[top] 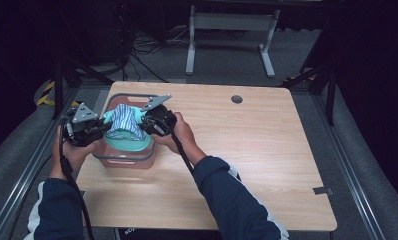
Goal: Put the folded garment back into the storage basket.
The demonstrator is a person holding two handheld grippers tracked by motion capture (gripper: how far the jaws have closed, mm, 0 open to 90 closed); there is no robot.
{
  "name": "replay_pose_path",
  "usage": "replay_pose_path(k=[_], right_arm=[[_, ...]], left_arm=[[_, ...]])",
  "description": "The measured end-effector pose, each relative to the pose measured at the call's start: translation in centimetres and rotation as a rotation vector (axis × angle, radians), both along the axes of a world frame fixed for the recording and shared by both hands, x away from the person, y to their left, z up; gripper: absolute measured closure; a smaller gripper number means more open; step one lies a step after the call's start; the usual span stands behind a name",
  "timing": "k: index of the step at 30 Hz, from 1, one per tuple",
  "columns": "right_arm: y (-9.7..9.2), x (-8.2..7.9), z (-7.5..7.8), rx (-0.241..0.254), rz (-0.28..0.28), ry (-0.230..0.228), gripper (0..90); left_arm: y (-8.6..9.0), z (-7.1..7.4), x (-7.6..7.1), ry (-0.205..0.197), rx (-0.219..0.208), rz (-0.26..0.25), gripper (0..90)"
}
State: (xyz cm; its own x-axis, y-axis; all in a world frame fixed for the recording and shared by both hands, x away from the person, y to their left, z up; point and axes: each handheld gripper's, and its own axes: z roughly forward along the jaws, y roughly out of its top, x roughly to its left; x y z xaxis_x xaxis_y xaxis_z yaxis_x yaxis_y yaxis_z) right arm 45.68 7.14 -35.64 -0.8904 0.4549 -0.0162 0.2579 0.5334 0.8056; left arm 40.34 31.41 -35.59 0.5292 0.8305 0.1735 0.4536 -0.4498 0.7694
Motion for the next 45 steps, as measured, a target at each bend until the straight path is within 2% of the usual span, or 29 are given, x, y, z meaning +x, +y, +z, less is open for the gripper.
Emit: replay_pose_path(k=[6,11,16,22,25,27,28,38,45], right_arm=[[0.5,0.6,-0.5,-0.008,0.000,0.007,81.8],[1.1,1.1,-1.4,-0.037,-0.009,0.020,81.8],[1.6,1.1,-2.1,-0.052,-0.004,0.030,81.7],[1.8,1.3,-2.7,-0.073,-0.010,0.054,81.3],[1.7,1.4,-3.0,-0.078,-0.014,0.066,81.1],[1.7,1.4,-3.2,-0.084,-0.015,0.071,81.1],[1.8,1.4,-3.3,-0.093,-0.016,0.071,81.0],[1.8,1.6,-3.6,-0.109,-0.017,0.076,80.2],[1.8,1.7,-3.7,-0.113,-0.030,0.073,74.3]], left_arm=[[0.2,-0.6,0.4,0.015,0.010,0.016,76.8],[0.0,-1.2,0.7,0.032,0.040,0.018,76.8],[-0.2,-1.7,1.0,0.047,0.042,0.016,76.8],[-0.4,-2.4,1.3,0.075,0.084,0.019,76.8],[-0.4,-2.7,1.4,0.074,0.095,0.020,76.7],[-0.5,-2.8,1.5,0.088,0.113,0.019,76.6],[-0.5,-2.9,1.5,0.080,0.118,0.019,76.6],[-0.6,-3.0,1.5,0.090,0.123,0.020,74.6],[-0.3,-3.0,1.7,0.082,0.112,0.046,66.1]])
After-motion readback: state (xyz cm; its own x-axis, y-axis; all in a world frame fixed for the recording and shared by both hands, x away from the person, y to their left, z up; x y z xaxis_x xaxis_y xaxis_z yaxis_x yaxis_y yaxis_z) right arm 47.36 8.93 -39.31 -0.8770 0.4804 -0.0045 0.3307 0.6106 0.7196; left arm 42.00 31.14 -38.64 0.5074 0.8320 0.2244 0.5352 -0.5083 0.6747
